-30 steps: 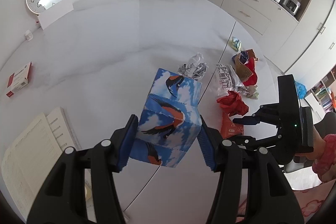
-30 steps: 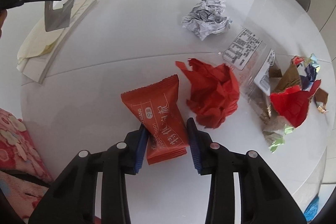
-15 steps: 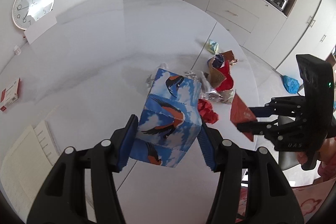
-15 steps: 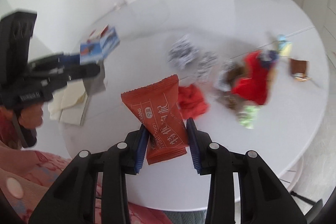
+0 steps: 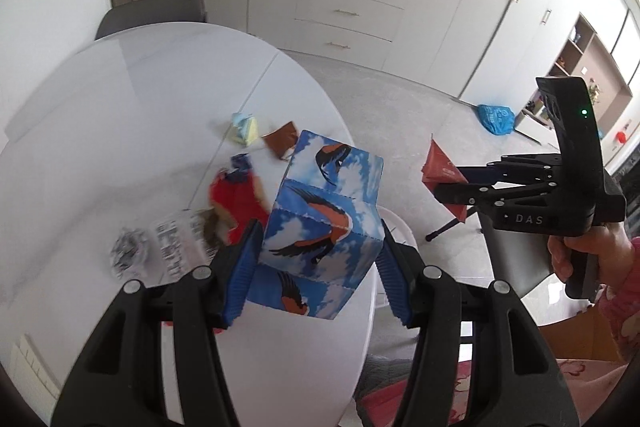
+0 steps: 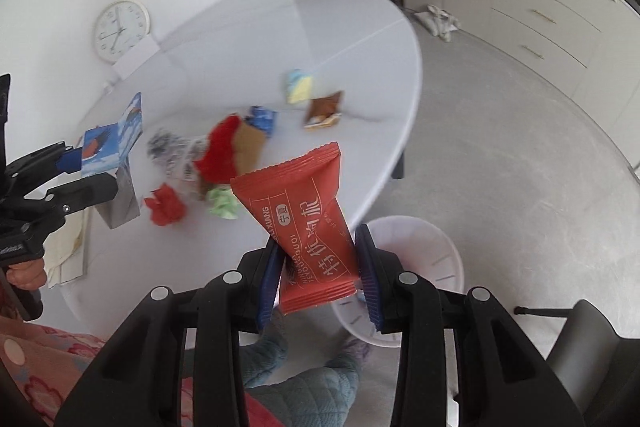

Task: Collect trash
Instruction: 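Carry the wrapper and tissue box over the white bin and open both tools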

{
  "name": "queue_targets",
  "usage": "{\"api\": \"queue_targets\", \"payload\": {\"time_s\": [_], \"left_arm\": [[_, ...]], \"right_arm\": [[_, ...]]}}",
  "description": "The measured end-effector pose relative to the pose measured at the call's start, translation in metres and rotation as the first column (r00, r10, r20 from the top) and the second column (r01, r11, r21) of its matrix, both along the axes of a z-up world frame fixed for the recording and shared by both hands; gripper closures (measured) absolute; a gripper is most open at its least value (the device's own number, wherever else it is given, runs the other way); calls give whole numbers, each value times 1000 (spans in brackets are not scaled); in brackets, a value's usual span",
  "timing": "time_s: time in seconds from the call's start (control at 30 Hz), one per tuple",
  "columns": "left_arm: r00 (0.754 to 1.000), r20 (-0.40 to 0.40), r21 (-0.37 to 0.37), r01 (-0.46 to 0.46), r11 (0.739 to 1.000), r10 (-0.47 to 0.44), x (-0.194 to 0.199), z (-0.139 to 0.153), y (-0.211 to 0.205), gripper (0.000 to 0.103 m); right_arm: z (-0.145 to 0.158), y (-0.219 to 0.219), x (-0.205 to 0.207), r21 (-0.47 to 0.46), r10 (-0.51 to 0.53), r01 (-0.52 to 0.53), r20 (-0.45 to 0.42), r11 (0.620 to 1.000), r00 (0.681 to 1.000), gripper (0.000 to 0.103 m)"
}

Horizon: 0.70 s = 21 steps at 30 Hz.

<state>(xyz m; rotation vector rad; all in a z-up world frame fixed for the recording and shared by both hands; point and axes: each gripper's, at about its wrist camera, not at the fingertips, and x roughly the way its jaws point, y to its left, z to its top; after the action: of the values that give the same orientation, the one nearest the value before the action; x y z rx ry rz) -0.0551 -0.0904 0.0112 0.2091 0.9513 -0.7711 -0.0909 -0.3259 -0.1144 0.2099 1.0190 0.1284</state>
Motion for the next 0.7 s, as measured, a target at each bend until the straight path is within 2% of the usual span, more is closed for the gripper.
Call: {"api": "queue_targets", "payload": {"time_s": [0.2, 0.43, 0.7], "left_arm": [[994, -78, -6, 82, 997, -82, -7, -13, -72, 49], [979, -143, 72, 159, 985, -148, -24, -48, -143, 49], [967, -215, 166, 176, 970, -138, -33, -92, -191, 48]], "right_arm": [[-16, -54, -8, -10, -69, 69, -17, 998, 997, 67], [-26, -106, -21, 2, -111, 111, -7, 994, 994, 67], [-40, -135, -24, 38, -117, 118, -19, 992, 993, 66]]}}
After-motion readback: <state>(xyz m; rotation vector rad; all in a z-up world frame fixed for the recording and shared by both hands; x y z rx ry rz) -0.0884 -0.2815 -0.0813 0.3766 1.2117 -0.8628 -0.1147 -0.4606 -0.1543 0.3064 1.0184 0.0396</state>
